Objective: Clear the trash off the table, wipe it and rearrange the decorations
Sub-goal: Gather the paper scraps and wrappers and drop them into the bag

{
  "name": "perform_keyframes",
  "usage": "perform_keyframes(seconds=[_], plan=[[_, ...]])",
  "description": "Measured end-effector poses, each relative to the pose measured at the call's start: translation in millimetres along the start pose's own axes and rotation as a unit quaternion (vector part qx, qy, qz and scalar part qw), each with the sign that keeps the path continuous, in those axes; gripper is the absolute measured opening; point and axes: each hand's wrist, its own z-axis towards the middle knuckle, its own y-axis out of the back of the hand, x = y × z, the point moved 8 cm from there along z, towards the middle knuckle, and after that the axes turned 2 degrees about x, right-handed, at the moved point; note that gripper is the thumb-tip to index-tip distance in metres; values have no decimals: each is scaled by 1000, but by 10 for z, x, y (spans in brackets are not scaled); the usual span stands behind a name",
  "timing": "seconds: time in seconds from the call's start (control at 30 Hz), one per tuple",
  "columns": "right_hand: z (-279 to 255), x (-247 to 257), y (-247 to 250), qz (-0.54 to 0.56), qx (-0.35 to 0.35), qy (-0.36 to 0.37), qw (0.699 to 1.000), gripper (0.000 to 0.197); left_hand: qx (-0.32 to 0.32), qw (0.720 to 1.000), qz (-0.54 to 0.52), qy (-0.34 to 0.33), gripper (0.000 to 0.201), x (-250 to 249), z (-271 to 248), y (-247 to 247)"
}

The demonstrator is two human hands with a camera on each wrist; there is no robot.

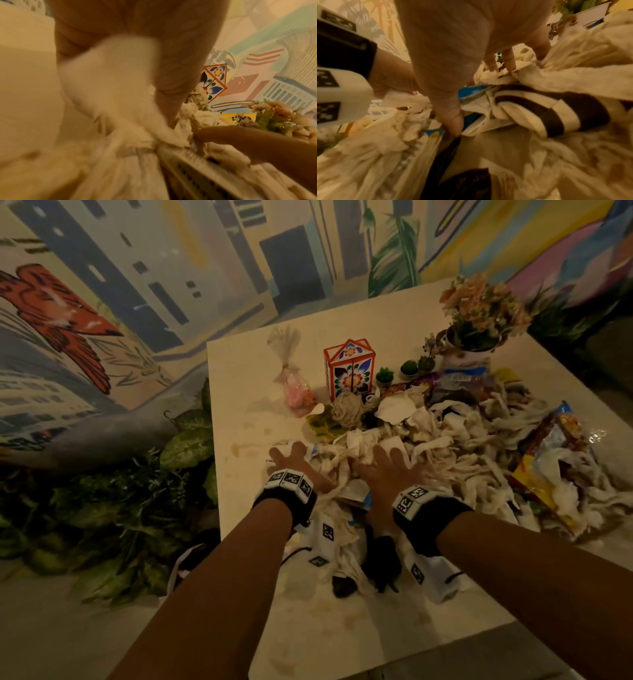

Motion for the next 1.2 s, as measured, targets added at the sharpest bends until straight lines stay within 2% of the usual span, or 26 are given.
perform_keyframes(seconds=[0.07,0.1,0.2,0.27,0.4,0.57,0.63,0.7,0.8,0.9,1.0,1.1,1.2], plan=[[39,31,8,1,-5,8,1000,94,-12,1000,7,1,92,-15,-2,-2],[56,40,30,2,-8,14,1000,90,-18,1000,11,1,94,-21,3,4],[85,29,59,-10,-11,22,1000,86,0,1000,-8,19,120,-12,50,11],[91,11,25,-12,-2,14,1000,91,24,999,9,25,125,-7,91,-12],[139,39,2,-24,1,19,1000,90,25,998,59,0,105,-71,84,-22],[144,76,57,-14,-31,35,999,78,-24,997,57,-41,68,-159,54,14],[132,92,120,-3,-50,28,998,73,-48,996,49,-55,60,-160,46,14],[136,76,184,21,-45,21,999,76,-61,995,39,-66,56,-160,39,5],[136,14,308,91,-41,20,995,72,-66,995,-1,-80,51,-147,22,40],[98,-103,516,183,-88,21,979,46,-67,991,-91,-65,43,-82,-10,167],[12,-284,704,276,-120,5,954,46,-71,976,-196,-65,49,-31,-55,306],[-108,-450,857,344,-125,-2,931,38,-99,961,-241,-96,54,-39,-106,439],[-179,-565,984,366,-146,-5,919,38,-143,939,-275,-150,58,-94,-194,567]])
